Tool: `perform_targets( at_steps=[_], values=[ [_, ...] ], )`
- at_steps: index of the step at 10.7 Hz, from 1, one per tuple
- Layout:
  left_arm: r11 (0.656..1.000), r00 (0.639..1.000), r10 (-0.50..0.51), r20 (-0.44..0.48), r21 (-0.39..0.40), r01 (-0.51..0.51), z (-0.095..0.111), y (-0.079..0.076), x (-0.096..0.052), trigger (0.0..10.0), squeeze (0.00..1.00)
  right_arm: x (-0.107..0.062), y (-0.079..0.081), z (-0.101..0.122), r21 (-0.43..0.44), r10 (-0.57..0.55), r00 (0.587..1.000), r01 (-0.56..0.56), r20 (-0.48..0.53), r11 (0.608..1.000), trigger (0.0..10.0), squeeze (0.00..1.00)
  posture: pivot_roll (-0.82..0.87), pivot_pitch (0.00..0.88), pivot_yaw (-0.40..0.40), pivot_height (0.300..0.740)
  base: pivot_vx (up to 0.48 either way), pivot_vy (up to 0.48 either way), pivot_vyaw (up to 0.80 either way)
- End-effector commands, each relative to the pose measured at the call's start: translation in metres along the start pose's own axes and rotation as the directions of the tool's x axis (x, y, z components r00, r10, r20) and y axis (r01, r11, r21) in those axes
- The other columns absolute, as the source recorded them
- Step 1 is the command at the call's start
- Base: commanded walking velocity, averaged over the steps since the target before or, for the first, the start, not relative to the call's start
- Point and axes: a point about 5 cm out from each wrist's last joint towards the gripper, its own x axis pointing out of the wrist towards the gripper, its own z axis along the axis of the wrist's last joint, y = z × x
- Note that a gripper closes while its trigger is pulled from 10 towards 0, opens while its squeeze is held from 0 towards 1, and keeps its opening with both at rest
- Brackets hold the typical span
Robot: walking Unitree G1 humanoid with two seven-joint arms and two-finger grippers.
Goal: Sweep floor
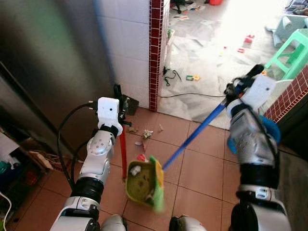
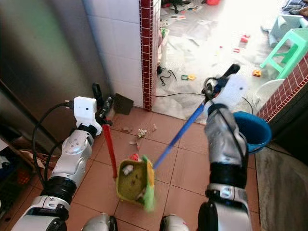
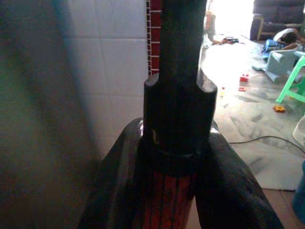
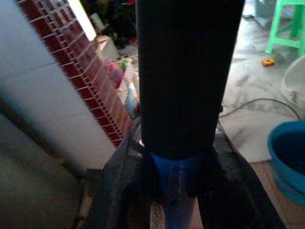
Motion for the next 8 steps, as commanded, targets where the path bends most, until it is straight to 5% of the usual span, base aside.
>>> perform_targets(
  at_steps=[1,4,6,8],
  values=[
    [1.0,0.999,0.012,0.031,-0.019,-0.011,0.007,-0.001,0.003,10.0,0.0,0.001,0.005,0.014,0.069,0.012,0.999,-0.014,0.029,0.997,10.0,0.0,-0.09,0.0,0.002,0.74,0.0,0.0,0.0],
    [0.999,1.0,0.02,0.012,-0.03,-0.019,0.002,-0.002,0.0,10.0,0.0,0.005,-0.001,0.03,0.158,-0.051,0.998,0.045,0.034,0.986,10.0,0.0,-0.1,0.0,0.004,0.74,0.0,0.0,0.0],
    [0.999,1.0,0.017,0.007,-0.036,-0.017,0.002,-0.004,0.0,10.0,0.0,0.008,0.001,0.046,0.152,-0.033,0.994,0.018,0.099,0.988,10.0,0.0,-0.1,0.0,0.007,0.74,0.0,0.0,0.0],
    [0.999,1.0,0.013,0.004,-0.039,-0.013,0.001,-0.006,0.0,10.0,0.0,0.007,0.008,0.06,0.054,0.035,0.985,-0.045,0.169,0.998,10.0,0.0,-0.1,0.0,0.008,0.74,0.0,0.0,0.0]
  ],
)
